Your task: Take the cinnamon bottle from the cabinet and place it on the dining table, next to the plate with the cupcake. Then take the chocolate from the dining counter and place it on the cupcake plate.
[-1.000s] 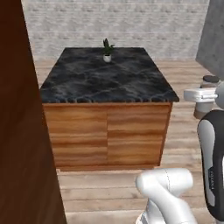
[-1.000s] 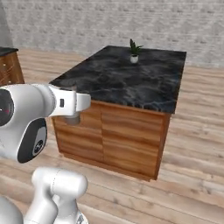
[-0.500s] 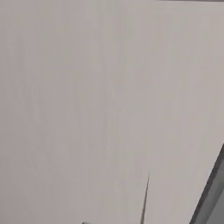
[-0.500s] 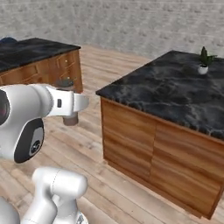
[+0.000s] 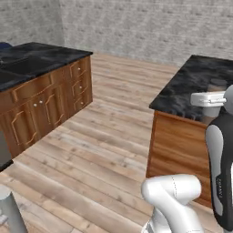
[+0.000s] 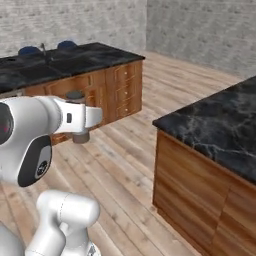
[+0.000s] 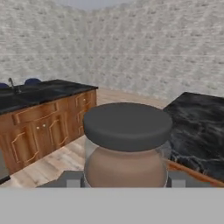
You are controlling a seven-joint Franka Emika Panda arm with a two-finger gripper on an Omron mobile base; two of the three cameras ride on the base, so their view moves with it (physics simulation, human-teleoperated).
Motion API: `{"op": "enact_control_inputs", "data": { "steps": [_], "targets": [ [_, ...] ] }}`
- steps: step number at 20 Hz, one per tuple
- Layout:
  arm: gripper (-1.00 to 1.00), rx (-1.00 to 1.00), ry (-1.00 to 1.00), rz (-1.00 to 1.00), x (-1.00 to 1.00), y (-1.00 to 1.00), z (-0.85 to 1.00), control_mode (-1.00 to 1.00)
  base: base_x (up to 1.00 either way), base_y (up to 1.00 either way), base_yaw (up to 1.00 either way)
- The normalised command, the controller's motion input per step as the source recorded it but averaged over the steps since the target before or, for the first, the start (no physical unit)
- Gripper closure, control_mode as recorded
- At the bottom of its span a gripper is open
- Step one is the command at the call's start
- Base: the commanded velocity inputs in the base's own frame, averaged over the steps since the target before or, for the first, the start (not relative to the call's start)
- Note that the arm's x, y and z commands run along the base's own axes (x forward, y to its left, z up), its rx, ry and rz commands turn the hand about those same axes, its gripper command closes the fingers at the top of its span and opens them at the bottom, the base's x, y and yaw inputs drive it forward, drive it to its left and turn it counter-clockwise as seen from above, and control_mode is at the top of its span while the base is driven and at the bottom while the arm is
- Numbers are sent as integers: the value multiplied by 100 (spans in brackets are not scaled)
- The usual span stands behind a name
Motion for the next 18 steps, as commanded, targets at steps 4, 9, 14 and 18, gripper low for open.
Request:
{"op": "enact_control_inputs", "data": {
  "steps": [4,9,14,18],
  "targets": [
    [100,0,0,0,0,0,0,100,100,22,36],
    [100,0,0,0,0,0,0,100,100,20,37],
    [100,0,0,0,0,0,0,100,100,11,35],
    [100,0,0,0,0,0,0,100,100,0,23]
  ]
}}
